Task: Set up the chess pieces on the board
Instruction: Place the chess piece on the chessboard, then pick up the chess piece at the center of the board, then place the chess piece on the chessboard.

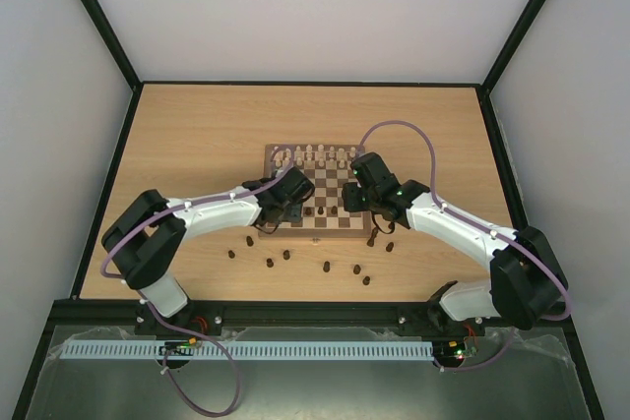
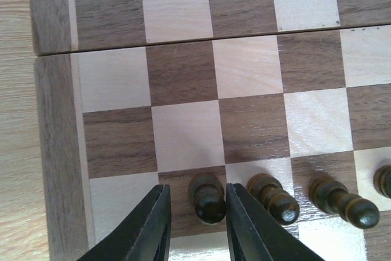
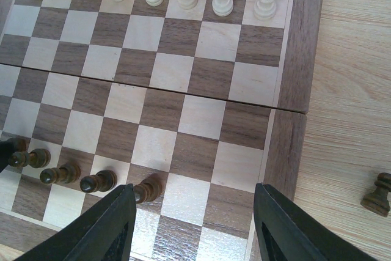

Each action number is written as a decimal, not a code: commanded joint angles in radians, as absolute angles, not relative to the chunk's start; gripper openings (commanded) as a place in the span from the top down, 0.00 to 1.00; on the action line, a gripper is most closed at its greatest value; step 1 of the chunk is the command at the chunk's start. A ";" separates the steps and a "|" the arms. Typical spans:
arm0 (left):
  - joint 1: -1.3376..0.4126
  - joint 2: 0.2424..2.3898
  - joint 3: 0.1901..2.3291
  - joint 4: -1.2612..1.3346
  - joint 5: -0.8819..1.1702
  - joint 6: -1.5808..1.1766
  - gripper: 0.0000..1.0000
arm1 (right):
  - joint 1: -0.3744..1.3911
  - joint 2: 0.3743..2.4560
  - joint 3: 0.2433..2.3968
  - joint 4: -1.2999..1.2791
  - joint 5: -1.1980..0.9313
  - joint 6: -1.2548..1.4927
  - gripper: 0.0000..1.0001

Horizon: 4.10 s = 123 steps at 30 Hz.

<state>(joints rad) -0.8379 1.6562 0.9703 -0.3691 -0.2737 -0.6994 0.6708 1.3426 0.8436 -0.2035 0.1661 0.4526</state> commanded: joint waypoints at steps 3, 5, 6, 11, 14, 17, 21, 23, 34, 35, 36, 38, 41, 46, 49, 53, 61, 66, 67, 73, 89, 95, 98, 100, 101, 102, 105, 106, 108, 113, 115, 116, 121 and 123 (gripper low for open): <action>-0.848 1.586 0.998 -0.437 -0.317 -0.713 0.72 | 0.670 1.331 0.838 -0.221 0.167 0.444 0.47; -0.850 1.555 0.998 -0.459 -0.330 -0.722 0.71 | 0.670 1.329 0.837 -0.222 0.168 0.443 0.47; -0.851 1.537 0.996 -0.470 -0.335 -0.726 0.71 | 0.670 1.329 0.838 -0.221 0.164 0.444 0.47; -0.869 1.430 0.958 -0.535 -0.372 -0.771 0.66 | 0.670 1.326 0.837 -0.219 0.158 0.443 0.47; -0.878 1.354 0.898 -0.574 -0.381 -0.818 0.63 | 0.670 1.325 0.837 -0.219 0.147 0.443 0.47; -0.881 1.260 0.808 -0.613 -0.391 -0.882 0.58 | 0.670 1.318 0.836 -0.217 0.137 0.443 0.47; -0.881 1.144 0.680 -0.647 -0.397 -0.968 0.54 | 0.670 1.310 0.834 -0.214 0.121 0.443 0.47; -0.881 1.094 0.630 -0.657 -0.397 -1.004 0.52 | 0.672 1.305 0.833 -0.212 0.113 0.442 0.47; -0.880 0.986 0.492 -0.654 -0.375 -1.112 0.52 | 0.686 1.296 0.831 -0.209 0.093 0.440 0.47; -0.880 0.984 0.487 -0.650 -0.372 -1.118 0.53 | 0.687 1.295 0.832 -0.210 0.093 0.440 0.47; -0.880 0.987 0.484 -0.652 -0.371 -1.125 0.54 | 0.687 1.295 0.832 -0.211 0.094 0.440 0.47; -0.881 0.994 0.479 -0.660 -0.378 -1.139 0.55 | 0.687 1.292 0.831 -0.210 0.093 0.440 0.47; -0.880 0.985 0.456 -0.655 -0.374 -1.153 0.55 | 0.688 1.291 0.833 -0.210 0.090 0.439 0.47; -0.880 0.981 0.413 -0.639 -0.366 -1.180 0.55 | 0.689 1.291 0.832 -0.211 0.085 0.439 0.47; -0.880 0.999 0.406 -0.625 -0.366 -1.181 0.56 | 0.691 1.288 0.832 -0.210 0.083 0.439 0.47; -0.880 1.027 0.406 -0.600 -0.368 -1.175 0.63 | 0.691 1.285 0.831 -0.210 0.082 0.439 0.47; -0.880 1.054 0.416 -0.597 -0.377 -1.164 0.88 | 0.694 1.283 0.832 -0.212 0.082 0.437 0.47; -0.881 1.048 0.453 -0.614 -0.374 -1.147 0.95 | 0.695 1.283 0.830 -0.211 0.080 0.437 0.47; -0.882 1.050 0.476 -0.624 -0.376 -1.137 0.96 | 0.694 1.283 0.831 -0.210 0.081 0.437 0.47; -0.882 1.135 0.690 -0.674 -0.411 -1.015 0.93 | 0.695 1.289 0.832 -0.212 0.090 0.437 0.47; -0.835 1.591 0.998 -0.535 -0.338 -0.750 0.89 | 0.695 1.313 0.837 -0.224 0.150 0.439 0.47; -0.806 1.608 0.991 -0.509 -0.330 -0.725 0.87 | 0.695 1.314 0.838 -0.225 0.157 0.439 0.47; -0.803 1.621 0.991 -0.501 -0.324 -0.712 0.84 | 0.696 1.318 0.839 -0.225 0.156 0.439 0.47; -0.802 1.629 0.990 -0.496 -0.321 -0.708 0.84 | 0.695 1.322 0.840 -0.224 0.156 0.439 0.47; -0.802 1.633 0.989 -0.492 -0.318 -0.708 0.84 | 0.695 1.325 0.839 -0.225 0.156 0.439 0.47; -0.802 1.636 0.986 -0.488 -0.315 -0.707 0.84 | 0.695 1.326 0.840 -0.224 0.154 0.439 0.47; -0.801 1.642 0.983 -0.476 -0.305 -0.707 0.84 | 0.695 1.326 0.839 -0.225 0.156 0.439 0.47; -0.802 1.645 0.982 -0.475 -0.306 -0.707 0.84 | 0.696 1.327 0.839 -0.225 0.155 0.439 0.47; -0.801 1.648 0.983 -0.473 -0.305 -0.708 0.82 | 0.696 1.326 0.840 -0.226 0.155 0.439 0.47; -0.801 1.645 0.979 -0.481 -0.316 -0.712 0.80 | 0.695 1.326 0.839 -0.226 0.153 0.437 0.47; -0.801 1.640 0.978 -0.485 -0.320 -0.715 0.79 | 0.694 1.326 0.839 -0.225 0.154 0.439 0.47; -0.801 1.637 0.978 -0.490 -0.321 -0.716 0.79 | 0.695 1.325 0.840 -0.225 0.153 0.438 0.47; -0.806 1.569 0.988 -0.515 -0.333 -0.712 0.68 | 0.694 1.321 0.838 -0.226 0.168 0.439 0.46; -0.809 1.528 1.004 -0.525 -0.341 -0.694 0.61 | 0.695 1.326 0.840 -0.227 0.175 0.439 0.46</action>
